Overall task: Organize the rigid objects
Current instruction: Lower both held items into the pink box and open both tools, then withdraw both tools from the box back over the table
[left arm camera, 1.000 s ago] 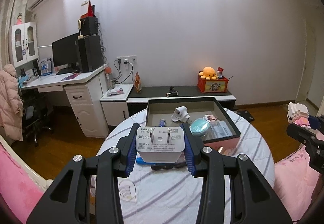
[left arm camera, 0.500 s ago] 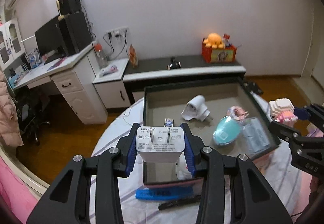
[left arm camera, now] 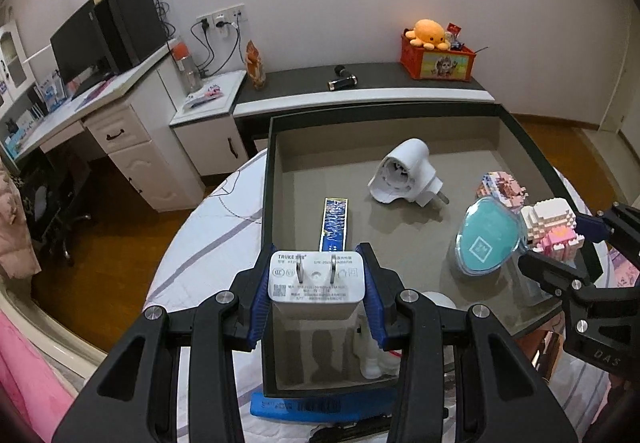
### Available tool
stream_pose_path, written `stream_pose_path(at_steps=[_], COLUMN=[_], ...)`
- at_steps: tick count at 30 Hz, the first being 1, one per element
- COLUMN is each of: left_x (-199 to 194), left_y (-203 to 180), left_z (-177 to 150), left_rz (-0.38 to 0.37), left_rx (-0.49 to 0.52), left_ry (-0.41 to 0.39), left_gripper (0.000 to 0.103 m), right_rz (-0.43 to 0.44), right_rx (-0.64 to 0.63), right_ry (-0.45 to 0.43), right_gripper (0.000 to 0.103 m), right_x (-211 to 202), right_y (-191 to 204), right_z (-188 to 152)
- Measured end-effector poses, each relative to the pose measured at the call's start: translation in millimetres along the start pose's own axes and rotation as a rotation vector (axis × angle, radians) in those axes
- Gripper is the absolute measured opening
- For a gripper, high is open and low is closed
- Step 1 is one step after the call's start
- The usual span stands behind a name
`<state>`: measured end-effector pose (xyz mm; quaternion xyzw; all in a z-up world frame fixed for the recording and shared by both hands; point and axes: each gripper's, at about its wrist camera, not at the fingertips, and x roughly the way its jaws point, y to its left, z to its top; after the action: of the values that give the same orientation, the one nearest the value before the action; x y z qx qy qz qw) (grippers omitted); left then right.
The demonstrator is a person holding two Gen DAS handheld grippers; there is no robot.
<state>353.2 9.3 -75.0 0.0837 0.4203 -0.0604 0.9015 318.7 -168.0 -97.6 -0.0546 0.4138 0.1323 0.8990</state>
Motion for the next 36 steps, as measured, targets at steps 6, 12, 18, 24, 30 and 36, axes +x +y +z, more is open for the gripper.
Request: stream_pose_path(at_steps=[6, 12, 18, 24, 30, 36], left_x=[-4.0, -8.2, -12.1, -23.4, -59.3, -120.7], left_y=[3.2, 7.9, 7.6, 6.2, 3.0, -4.6], left_z=[1.0, 1.7, 1.3, 1.0, -2.7, -16.3], left_rz=[0.050, 0.064, 0.072, 0.067, 0.056, 0.044], left_rx=[-0.006, -0.015, -0.009, -0.011, -0.022, -0.032], left_ry=[-0.003, -0.018, -0.020, -0.036, -0.094, -0.201], left_gripper=[0.059, 0.086, 0.086, 0.086, 0.086, 0.086], right_rz=[0.008, -0.046, -0.051, -0.032, -0.052, -0.090], right_rx=[0.027, 0.053, 0.065, 0.101, 0.124, 0.111], right_ry=[0.016, -0.035, -0.022, -0.035, -0.072, -0.138], right_gripper=[0.075, 0.087, 0.087, 0.087, 0.087, 0.087], right_x=[0.9, -13.9, -15.0, -26.0, -52.7, -102.2], right_y=[-2.5, -9.7, -13.8, -16.4, -14.0, -0.6], right_z=[1.6, 2.9, 1.8, 0.4, -3.3, -15.7])
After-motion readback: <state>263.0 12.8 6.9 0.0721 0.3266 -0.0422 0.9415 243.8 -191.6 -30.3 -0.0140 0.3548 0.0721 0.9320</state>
